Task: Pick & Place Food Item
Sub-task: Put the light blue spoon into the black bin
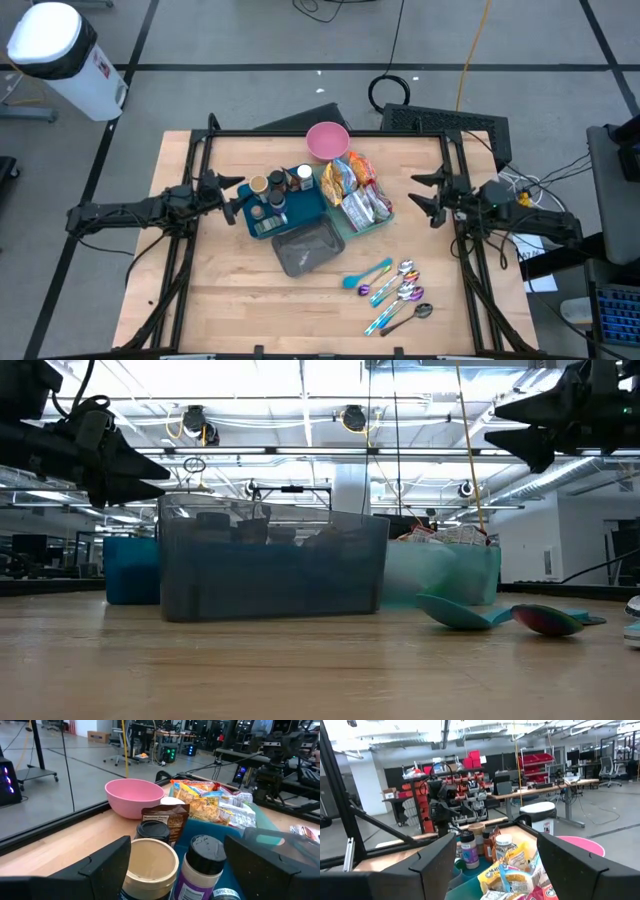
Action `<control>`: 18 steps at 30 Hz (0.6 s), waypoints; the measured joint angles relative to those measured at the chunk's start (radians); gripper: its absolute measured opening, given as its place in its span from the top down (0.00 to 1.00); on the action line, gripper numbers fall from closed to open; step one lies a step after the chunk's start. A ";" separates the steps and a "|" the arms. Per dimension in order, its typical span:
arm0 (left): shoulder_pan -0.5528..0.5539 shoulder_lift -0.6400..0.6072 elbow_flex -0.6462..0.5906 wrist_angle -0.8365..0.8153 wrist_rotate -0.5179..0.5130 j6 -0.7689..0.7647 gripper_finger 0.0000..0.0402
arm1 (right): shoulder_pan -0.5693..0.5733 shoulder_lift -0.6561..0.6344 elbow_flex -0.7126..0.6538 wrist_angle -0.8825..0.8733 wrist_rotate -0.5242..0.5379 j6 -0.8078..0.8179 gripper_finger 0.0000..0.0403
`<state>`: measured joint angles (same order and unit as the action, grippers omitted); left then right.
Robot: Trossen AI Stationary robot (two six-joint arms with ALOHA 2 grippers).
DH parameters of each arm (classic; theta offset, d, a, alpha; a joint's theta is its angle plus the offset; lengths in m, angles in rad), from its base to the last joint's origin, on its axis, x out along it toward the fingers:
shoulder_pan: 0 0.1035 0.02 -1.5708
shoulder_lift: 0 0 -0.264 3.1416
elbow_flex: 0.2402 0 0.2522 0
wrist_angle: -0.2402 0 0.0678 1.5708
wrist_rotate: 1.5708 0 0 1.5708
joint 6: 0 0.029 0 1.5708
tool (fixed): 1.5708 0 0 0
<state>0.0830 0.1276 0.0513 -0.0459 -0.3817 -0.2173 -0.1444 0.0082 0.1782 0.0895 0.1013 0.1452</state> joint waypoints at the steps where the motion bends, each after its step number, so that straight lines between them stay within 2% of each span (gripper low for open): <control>1: 0.000 0.000 0.000 0.000 0.001 0.000 0.18 | 0.000 0.000 -0.011 0.019 0.000 0.000 0.32; 12: 0.000 0.000 0.000 -0.002 0.007 -0.005 0.23 | 0.000 0.000 -0.045 0.032 0.001 0.000 0.33; 18: 0.000 0.000 0.000 -0.002 0.007 -0.006 0.21 | 0.000 -0.001 -0.045 0.048 0.000 0.000 0.33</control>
<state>0.0830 0.1276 0.0517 -0.0483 -0.3748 -0.2230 -0.1444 0.0074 0.1333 0.1373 0.1017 0.1455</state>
